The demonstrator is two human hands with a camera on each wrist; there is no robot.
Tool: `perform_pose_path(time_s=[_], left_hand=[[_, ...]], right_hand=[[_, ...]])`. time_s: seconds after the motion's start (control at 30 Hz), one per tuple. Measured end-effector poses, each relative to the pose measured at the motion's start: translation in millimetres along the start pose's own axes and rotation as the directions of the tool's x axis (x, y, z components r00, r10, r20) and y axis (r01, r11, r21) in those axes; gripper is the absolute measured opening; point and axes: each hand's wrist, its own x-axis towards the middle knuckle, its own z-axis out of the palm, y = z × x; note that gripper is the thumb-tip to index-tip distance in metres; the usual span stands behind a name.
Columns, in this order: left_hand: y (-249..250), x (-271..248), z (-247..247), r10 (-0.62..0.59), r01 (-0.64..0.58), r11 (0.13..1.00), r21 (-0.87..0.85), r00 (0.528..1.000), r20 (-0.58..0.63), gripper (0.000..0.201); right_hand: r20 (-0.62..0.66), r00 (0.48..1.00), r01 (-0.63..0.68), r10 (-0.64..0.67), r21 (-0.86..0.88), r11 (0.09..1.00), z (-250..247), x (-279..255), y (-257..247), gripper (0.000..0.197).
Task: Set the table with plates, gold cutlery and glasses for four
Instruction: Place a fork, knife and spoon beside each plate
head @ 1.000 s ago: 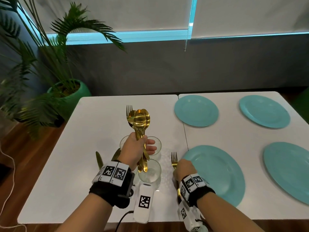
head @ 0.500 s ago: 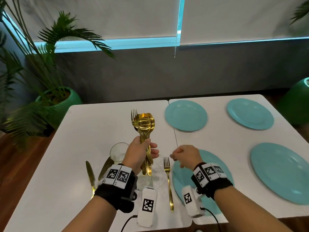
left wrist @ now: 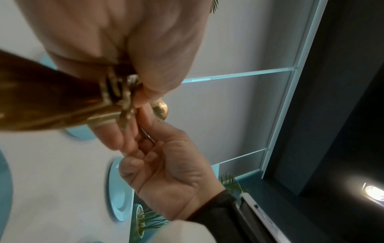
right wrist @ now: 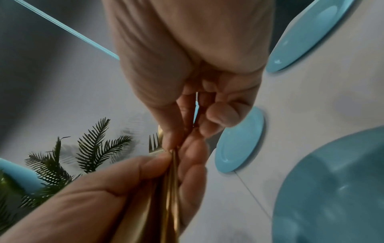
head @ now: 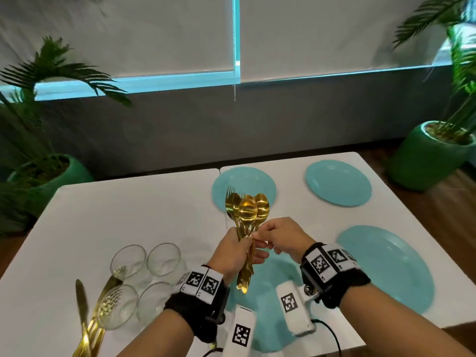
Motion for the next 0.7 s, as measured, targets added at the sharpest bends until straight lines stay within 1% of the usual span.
perform_pose_path(time_s=[0.1,0.17,0.23,0.27,0.33,0.4,0.5,0.53,0.57,0.63,0.67,0.7], left_hand=[[-9.4,13.1,17.1,-0.046,0.047,0.999,0.008,0.998,-0.047,0.01],[-15.6,21.9,21.6,-0.06,0.062,0.998,0.005,0.99,-0.126,0.01],[-19.8,30.0,22.7,-0.068,0.066,0.998,-0.021,0.981,-0.179,0.009],[-21.0,32.9,23.6,-0.074,0.068,0.997,-0.038,0.979,-0.19,0.009],[-22.4,37.4,26.6,-0.081,0.071,0.996,-0.057,0.977,-0.197,0.014],[-24.5,41.8,30.7,-0.084,0.076,0.996,-0.05,0.978,-0.191,0.016],[-27.3,45.7,39.4,-0.093,0.086,0.995,-0.049,0.983,-0.159,0.018],[-28.4,46.9,41.9,-0.1,0.094,0.994,-0.049,0.984,-0.15,0.019],[-29.4,47.9,44.7,-0.107,0.101,0.994,-0.049,0.984,-0.145,0.02],[-30.4,48.9,50.5,-0.115,0.111,0.993,-0.038,0.983,-0.14,0.02],[-30.5,49.8,53.1,-0.117,0.114,0.993,-0.034,0.983,-0.14,0.016],[-30.3,50.7,55.6,-0.121,0.116,0.992,-0.041,0.983,-0.141,0.013]], right_hand=[[-0.051,0.997,-0.046,0.05,0.077,0.996,-27.7,5.2,16.2,0.015],[-0.131,0.987,-0.085,0.094,0.075,0.994,-52.5,9.1,31.3,0.015],[-0.196,0.97,-0.158,0.146,-0.051,0.986,-76.1,12.5,55.1,0.019],[-0.201,0.963,-0.216,0.182,-0.16,0.963,-84.5,12.8,68.4,0.022],[-0.163,0.946,-0.324,0.281,-0.399,0.858,-89.7,13.0,96.3,0.026],[-0.108,0.923,-0.365,0.37,-0.557,0.746,-83.3,13.6,120.2,0.024],[-0.079,0.91,-0.328,0.407,-0.737,0.59,-69.5,18.7,143.4,0.028],[-0.083,0.912,-0.312,0.403,-0.776,0.547,-66.2,20.9,147.4,0.034],[-0.097,0.911,-0.316,0.4,-0.79,0.526,-63.7,22.6,149.9,0.04],[-0.131,0.914,-0.335,0.384,-0.779,0.53,-61.3,26.3,156.2,0.044],[-0.143,0.914,-0.346,0.379,-0.762,0.547,-60.8,27.4,157.7,0.044],[-0.156,0.911,-0.369,0.383,-0.723,0.584,-59.8,27.7,159.0,0.042]])
